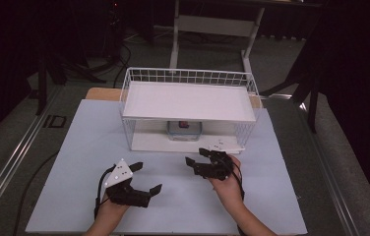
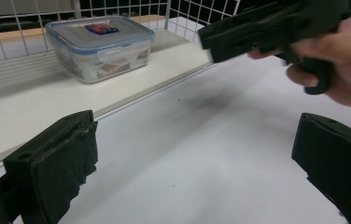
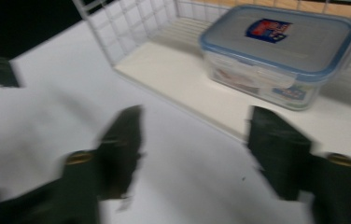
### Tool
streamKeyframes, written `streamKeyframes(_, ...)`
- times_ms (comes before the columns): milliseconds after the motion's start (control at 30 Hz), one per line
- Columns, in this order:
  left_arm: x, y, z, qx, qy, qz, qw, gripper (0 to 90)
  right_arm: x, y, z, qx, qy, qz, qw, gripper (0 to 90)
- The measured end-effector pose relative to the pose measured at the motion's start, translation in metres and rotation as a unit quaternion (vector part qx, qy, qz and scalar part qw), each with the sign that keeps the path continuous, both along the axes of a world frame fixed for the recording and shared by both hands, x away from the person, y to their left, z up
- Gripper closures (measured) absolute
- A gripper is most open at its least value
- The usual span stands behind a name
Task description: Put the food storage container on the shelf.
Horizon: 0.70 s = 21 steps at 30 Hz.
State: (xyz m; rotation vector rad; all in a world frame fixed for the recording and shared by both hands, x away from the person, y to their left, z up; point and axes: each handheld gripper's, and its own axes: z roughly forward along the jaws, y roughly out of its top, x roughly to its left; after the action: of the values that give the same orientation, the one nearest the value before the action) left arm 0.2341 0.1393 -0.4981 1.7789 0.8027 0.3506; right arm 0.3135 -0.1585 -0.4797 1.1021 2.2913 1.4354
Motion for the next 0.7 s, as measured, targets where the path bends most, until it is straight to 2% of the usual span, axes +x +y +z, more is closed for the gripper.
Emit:
streamKeyframes(67,-0.001,0.0,0.0,0.003,0.0,-0.003,1.0,1.2,-0.008,-0.006,0.001,0.012,-0.007,0.003,0.9999,25.6)
streamKeyframes(133,-0.002,0.0,0.0,0.001,0.0,-0.005,1.0,1.2,-0.015,-0.012,0.001,0.02,-0.005,0.007,0.9998,19.8)
streamKeyframes(200,-0.003,-0.001,0.001,0.001,-0.001,-0.004,1.0,1.2,-0.02,-0.017,0.0,0.024,-0.004,0.005,0.9997,19.3)
streamKeyframes(267,-0.004,0.0,0.001,0.001,0.001,-0.006,1.0,1.2,-0.024,-0.021,-0.002,0.013,-0.008,0.006,0.9999,15.6)
streamKeyframes(433,-0.007,0.002,0.006,0.001,0.0,-0.012,0.9999,1.2,-0.031,-0.032,-0.003,0.004,-0.018,0.005,0.9998,15.7)
streamKeyframes(500,-0.007,0.005,0.008,-0.008,-0.001,-0.019,0.9998,1.2,-0.035,-0.042,-0.003,0.01,-0.021,0.001,0.9997,18.4)
streamKeyframes(633,-0.005,0.007,0.014,-0.003,0.003,-0.023,0.9997,1.2,-0.037,-0.054,-0.002,0.019,-0.024,-0.008,0.9995,18.7)
streamKeyframes(700,-0.005,0.009,0.016,-0.007,0.006,-0.024,0.9997,1.2,-0.04,-0.058,0.0,0.012,-0.028,-0.008,0.9995,18.7)
